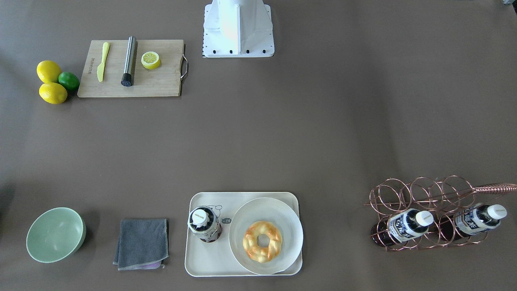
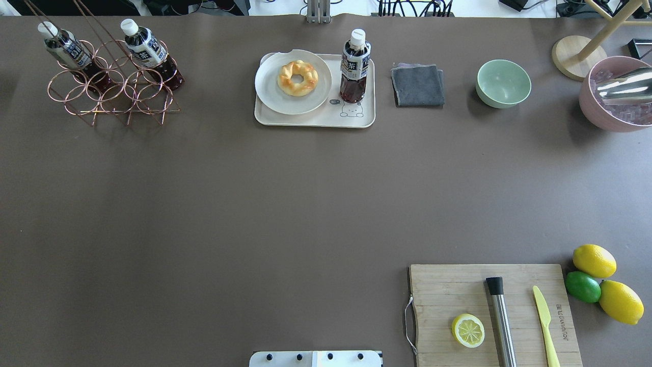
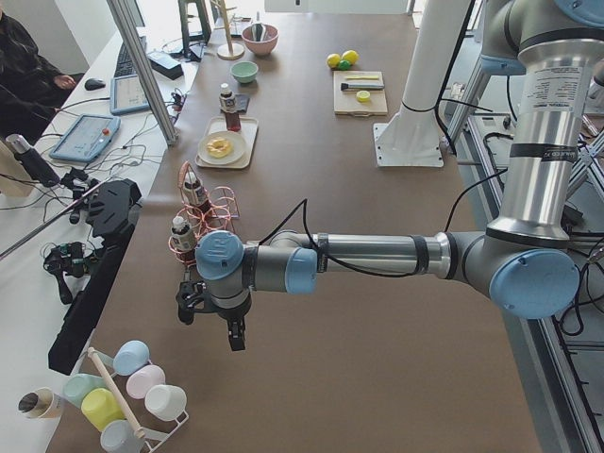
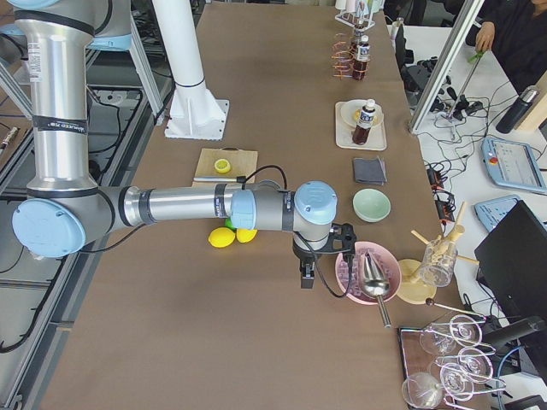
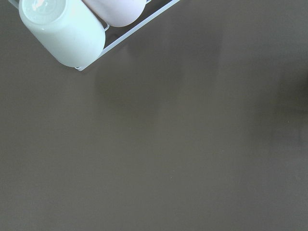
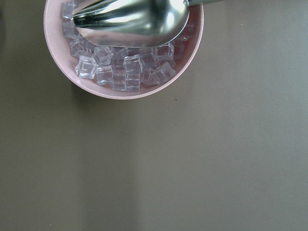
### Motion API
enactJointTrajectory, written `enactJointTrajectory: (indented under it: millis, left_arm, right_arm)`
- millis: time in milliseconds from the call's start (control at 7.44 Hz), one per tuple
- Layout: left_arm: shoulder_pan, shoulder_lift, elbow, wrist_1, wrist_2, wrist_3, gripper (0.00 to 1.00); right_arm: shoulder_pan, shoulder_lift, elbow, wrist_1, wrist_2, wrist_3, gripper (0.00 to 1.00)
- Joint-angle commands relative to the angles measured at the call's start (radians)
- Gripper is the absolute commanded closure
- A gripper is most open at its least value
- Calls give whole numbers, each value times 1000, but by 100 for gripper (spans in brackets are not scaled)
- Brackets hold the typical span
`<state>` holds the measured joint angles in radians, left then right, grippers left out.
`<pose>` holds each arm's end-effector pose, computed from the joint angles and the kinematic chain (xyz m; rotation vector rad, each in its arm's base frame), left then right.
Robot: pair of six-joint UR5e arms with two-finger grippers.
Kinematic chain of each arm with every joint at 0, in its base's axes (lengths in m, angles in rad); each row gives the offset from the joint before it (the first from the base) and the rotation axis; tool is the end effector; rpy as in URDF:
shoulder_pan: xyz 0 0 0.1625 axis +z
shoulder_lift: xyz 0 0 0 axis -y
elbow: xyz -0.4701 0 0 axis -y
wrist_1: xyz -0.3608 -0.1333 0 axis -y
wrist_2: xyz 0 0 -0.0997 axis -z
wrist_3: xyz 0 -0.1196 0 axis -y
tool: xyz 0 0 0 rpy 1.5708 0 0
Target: Place tea on tray
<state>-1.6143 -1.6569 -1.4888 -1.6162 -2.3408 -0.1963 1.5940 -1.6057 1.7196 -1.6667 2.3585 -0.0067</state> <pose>-0.0720 -0.5024 0.7102 -0.0119 0.7727 -0.2087 0.0588 -0.4420 0.6739 0.0288 -0.7873 0.0086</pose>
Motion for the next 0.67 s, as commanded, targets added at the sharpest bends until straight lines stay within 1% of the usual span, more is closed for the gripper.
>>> enactJointTrajectory:
  millis: [0, 537]
  left_arm:
    - [2, 3, -7, -1, 0, -2, 3]
    - [2, 3, -10, 1, 0, -3, 3]
  right_arm:
    - [3, 3, 0, 1, -1, 1, 0]
    - [3, 7, 0, 1, 1, 5, 0]
